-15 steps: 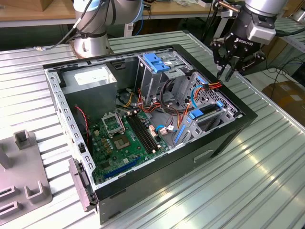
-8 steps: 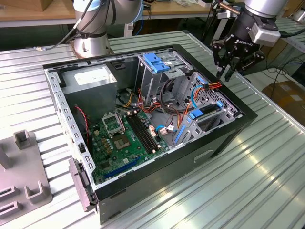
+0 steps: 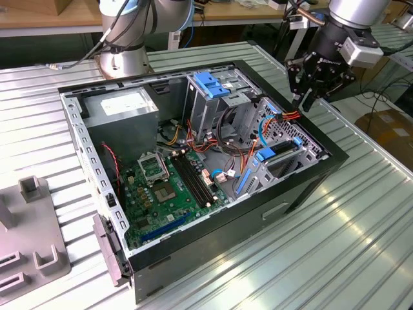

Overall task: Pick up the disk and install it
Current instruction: 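Insert the first disk wire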

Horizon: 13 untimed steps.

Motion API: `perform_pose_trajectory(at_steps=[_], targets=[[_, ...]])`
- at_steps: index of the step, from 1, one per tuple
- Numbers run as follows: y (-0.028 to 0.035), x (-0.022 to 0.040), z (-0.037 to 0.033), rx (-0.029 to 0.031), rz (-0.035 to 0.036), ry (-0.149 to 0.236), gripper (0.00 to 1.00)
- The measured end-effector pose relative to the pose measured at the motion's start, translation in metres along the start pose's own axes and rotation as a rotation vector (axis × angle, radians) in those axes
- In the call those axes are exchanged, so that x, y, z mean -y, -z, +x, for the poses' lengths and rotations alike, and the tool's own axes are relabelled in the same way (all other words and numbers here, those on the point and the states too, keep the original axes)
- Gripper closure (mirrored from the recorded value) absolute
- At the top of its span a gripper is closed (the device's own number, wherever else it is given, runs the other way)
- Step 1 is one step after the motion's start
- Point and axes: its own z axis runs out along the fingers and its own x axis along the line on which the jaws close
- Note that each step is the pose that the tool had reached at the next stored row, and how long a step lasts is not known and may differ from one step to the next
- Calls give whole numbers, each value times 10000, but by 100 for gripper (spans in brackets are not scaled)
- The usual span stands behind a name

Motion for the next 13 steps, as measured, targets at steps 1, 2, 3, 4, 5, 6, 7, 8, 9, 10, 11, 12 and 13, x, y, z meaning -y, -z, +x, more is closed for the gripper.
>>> perform_pose_trajectory(at_steps=[1, 2, 3, 4, 5, 6, 7, 8, 9, 10, 11, 12, 13], targets=[[-13, -4, 2, 3, 11, 239, 69], [-27, -8, 3, 6, 24, 530, 69], [-34, -11, 4, 8, 32, 672, 69], [-41, -13, 5, 9, 39, 809, 69], [-48, -16, 6, 9, 47, 971, 69], [-54, -19, 7, 9, 55, 1089, 69], [-60, -23, 10, 4, 65, 1230, 69], [-64, -26, 10, -18, 80, 1298, 69], [-66, -26, 10, -62, 101, 1324, 69], [-68, -26, 10, -93, 114, 1324, 69], [-73, -26, 10, -134, 133, 1325, 69], [-77, -26, 10, -174, 150, 1328, 69], [-79, -27, 11, -218, 170, 1342, 69]])
